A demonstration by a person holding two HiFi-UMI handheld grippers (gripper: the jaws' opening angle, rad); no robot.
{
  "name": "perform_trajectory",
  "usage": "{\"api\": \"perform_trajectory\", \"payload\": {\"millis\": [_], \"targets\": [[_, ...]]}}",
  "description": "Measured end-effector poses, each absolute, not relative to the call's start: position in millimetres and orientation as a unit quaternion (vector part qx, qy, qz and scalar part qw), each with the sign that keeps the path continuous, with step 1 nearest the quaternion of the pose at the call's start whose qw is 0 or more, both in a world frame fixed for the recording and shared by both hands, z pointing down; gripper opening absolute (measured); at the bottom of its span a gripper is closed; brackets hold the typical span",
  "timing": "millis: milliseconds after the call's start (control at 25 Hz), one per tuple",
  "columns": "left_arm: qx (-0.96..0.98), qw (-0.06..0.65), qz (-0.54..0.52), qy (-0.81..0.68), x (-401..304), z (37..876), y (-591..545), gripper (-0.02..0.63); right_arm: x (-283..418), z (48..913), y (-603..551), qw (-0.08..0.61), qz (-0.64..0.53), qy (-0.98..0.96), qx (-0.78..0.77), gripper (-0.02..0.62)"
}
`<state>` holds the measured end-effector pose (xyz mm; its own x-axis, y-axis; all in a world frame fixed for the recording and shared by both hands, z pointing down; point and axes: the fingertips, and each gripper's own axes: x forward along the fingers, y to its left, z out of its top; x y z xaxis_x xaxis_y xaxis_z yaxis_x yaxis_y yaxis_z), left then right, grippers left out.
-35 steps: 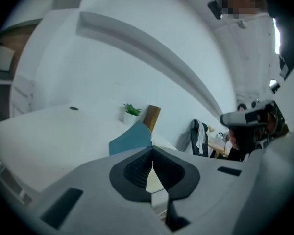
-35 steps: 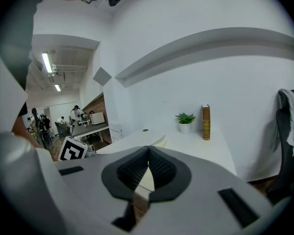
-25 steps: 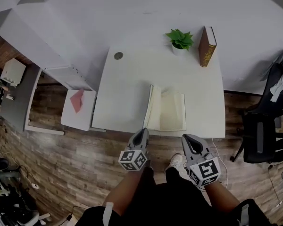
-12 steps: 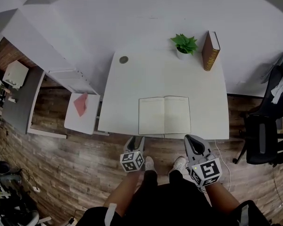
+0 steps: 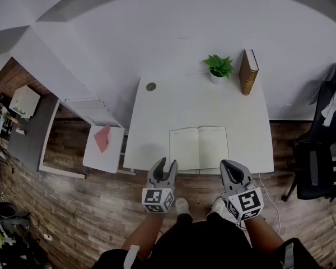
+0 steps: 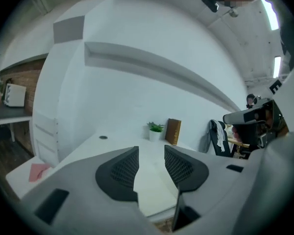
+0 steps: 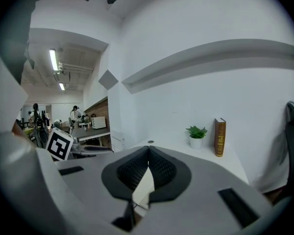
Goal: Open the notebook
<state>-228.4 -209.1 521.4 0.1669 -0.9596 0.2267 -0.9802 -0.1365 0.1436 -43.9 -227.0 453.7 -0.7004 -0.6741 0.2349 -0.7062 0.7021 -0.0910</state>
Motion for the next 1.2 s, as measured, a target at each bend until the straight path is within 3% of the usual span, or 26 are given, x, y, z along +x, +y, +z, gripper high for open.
{"api": "perform_trajectory", "payload": {"millis": [120,240,280,680,1200], "targets": [[0.765,0.09,0.049,-0.636,-216.9,491.9,-218.8,0.123,-44.2,441.7,-235.2,0.079,0.08,-0.915,0.387,-0.002],[0.773,0.077,0.056,-0.628,-203.6,474.5,-224.7,0.014,-47.2,424.8,-242.4,0.064,0.063,-0.914,0.396,-0.002],[0.778,0.075,0.056,-0.621,-196.9,469.8,-226.3,0.007,-47.2,419.4,-243.9,0.064,0.052,-0.913,0.4,-0.002],[0.796,-0.009,0.1,-0.597,-168.4,446.3,-226.2,0.007,-43.5,406.5,-244.9,0.086,0.008,-0.905,0.417,-0.002],[0.79,0.001,0.103,-0.604,-178.2,450.1,-215.8,0.008,-44.8,406.4,-247.5,0.081,0.017,-0.899,0.429,-0.002]]}}
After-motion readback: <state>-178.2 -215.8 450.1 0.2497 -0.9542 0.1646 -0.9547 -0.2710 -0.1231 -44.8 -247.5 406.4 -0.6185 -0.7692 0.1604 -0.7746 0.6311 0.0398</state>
